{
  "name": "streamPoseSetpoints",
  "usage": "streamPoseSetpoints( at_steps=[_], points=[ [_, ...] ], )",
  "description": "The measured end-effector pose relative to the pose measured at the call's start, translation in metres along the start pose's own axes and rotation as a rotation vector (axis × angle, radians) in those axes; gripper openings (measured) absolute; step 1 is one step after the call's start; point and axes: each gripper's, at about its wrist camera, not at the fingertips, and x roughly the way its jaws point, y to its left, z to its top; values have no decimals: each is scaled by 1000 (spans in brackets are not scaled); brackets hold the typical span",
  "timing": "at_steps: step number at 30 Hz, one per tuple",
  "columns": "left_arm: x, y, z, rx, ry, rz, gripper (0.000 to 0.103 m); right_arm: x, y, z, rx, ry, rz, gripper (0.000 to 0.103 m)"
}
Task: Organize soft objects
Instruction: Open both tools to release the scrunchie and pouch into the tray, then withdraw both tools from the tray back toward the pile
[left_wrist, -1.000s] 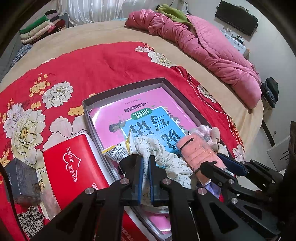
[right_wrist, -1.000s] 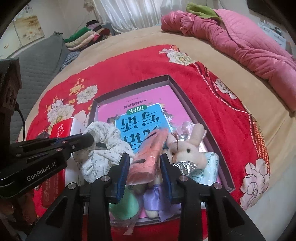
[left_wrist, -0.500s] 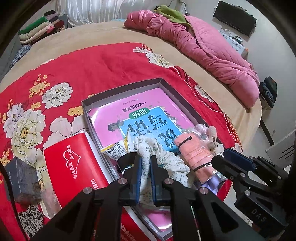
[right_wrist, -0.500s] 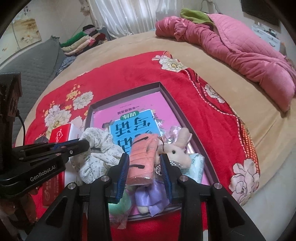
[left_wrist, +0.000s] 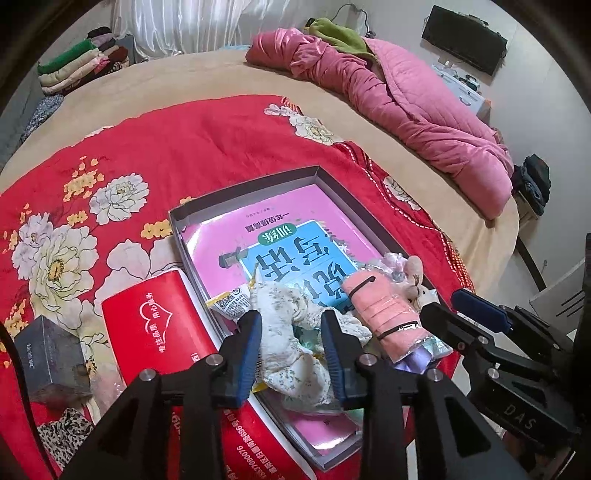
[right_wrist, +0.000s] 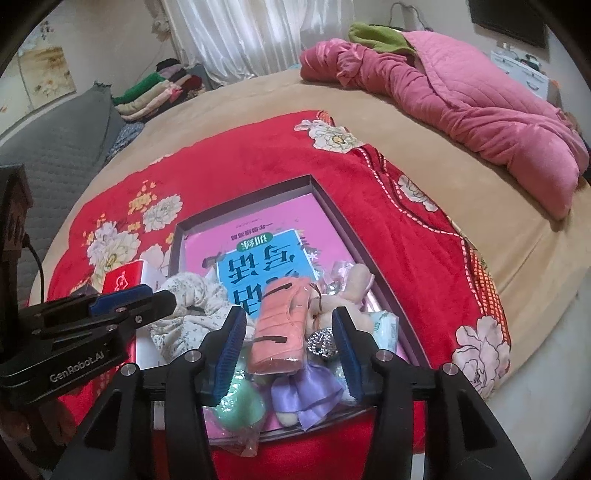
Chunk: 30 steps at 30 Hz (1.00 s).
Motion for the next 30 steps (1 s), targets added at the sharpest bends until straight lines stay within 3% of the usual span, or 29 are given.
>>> streamPoseSetpoints(
  at_steps=[3,11,15,30],
  points=[
    [-4,0,0,-1,-7,1,47,-1,-1,-1,10,-3,-5,54],
    [-13,0,0,3,-23,1,51,-3,-1,-3,18,-6,-30,59],
    [-21,1,-2,8,-36,-3,62,-6,3,-2,6,-17,-49,66],
    [-49,9,-7,4,-81,15,67,-16,16,2,-12,-43,-72,74]
  ],
)
